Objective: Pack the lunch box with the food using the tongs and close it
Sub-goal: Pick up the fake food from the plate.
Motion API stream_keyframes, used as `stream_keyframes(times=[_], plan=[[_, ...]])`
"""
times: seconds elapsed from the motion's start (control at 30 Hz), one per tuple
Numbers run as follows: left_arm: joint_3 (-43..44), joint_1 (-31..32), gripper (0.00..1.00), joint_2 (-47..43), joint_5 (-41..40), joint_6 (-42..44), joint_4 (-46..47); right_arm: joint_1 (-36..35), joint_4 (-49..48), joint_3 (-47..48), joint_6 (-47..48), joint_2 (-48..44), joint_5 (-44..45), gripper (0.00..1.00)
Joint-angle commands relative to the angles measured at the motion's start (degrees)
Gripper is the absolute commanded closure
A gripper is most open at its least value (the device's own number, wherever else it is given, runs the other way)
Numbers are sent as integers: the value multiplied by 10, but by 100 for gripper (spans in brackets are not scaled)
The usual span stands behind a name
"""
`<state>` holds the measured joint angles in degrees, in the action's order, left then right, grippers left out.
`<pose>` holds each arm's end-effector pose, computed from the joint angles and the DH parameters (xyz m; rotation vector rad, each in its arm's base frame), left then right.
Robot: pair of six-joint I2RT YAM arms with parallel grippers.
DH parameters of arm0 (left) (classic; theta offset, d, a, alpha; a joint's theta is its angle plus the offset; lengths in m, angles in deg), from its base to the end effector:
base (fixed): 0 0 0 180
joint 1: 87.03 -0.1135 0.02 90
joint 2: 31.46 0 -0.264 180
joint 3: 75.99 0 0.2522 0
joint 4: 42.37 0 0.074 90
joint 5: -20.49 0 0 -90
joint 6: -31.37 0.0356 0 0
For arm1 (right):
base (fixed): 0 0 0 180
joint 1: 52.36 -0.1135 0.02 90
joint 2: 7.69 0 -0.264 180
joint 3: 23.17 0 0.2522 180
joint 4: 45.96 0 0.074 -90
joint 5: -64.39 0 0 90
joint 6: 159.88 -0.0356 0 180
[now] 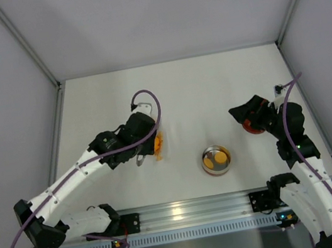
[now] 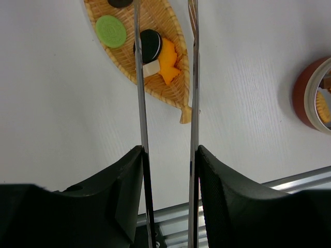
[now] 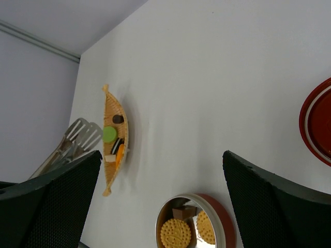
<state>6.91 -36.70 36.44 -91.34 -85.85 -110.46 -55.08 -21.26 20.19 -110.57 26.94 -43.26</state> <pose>0.1561 -0.1675 0.3378 0.3304 2.3893 -0.1412 0.1551 0.0182 0.2721 0.4082 1.8710 0.8047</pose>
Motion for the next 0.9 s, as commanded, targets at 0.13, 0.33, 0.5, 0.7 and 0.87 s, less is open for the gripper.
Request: stream_keyframes(times=[0.13,0.33,0.5,0.7,0.87], plan=[[-26,-1,51,-1,28,14,4,5,-41,-3,1,-5,2,0],[-49,-1,51,-4,24,13,0,5,-44,-8,-1,-4,0,1],[-66,-1,51,2,13,11,4,5,-44,-8,0,-4,0,1],[-75,-4,50,10,6,13,7,5,-44,-8,1,-4,0,1],[-82,-13,50,13,4,15,12,6,-44,-9,1,-3,1,0]])
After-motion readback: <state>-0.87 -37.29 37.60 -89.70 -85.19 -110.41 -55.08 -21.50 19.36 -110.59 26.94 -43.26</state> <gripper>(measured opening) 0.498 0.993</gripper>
